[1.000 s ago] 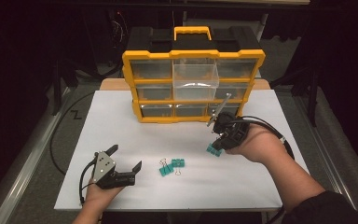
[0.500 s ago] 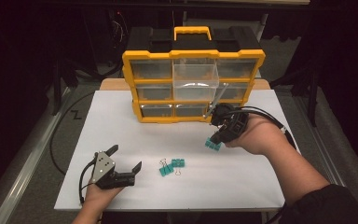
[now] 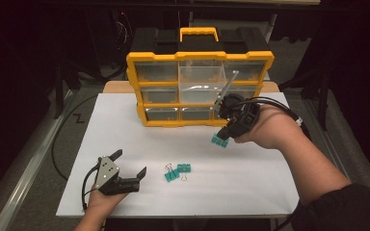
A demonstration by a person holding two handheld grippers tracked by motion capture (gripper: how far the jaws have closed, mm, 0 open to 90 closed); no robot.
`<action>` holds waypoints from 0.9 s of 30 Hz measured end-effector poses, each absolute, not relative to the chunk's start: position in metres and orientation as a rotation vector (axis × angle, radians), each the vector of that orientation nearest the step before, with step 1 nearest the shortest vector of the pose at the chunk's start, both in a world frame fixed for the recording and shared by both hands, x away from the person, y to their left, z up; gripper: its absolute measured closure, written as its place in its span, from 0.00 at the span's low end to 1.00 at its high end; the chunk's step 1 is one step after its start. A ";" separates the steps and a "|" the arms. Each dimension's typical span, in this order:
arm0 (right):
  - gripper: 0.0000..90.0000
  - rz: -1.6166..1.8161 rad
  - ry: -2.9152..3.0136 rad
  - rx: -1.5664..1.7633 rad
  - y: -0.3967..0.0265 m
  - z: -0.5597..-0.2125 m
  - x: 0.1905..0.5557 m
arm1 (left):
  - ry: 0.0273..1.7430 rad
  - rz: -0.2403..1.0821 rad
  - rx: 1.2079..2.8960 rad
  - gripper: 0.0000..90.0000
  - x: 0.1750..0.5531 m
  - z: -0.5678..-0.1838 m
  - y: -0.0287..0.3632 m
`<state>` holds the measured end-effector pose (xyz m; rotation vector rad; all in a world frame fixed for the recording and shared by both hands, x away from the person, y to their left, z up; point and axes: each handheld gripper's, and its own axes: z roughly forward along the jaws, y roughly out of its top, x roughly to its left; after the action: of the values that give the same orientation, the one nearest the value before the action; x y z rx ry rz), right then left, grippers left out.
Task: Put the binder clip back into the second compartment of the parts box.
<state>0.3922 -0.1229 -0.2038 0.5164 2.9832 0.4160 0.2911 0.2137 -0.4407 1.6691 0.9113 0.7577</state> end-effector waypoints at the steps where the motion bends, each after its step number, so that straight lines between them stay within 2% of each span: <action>1: 1.00 0.417 2.982 0.518 -0.123 -0.202 0.393 | 0.910 0.758 1.669 0.00 0.291 -0.441 0.214; 27: 1.00 0.408 2.942 0.514 -0.112 -0.147 0.401 | 0.907 0.753 1.668 0.00 0.290 -0.440 0.216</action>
<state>0.4013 -0.1120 -0.1474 0.5139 2.9416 0.4079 0.2903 0.2158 -0.4402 1.6679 0.9071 0.7532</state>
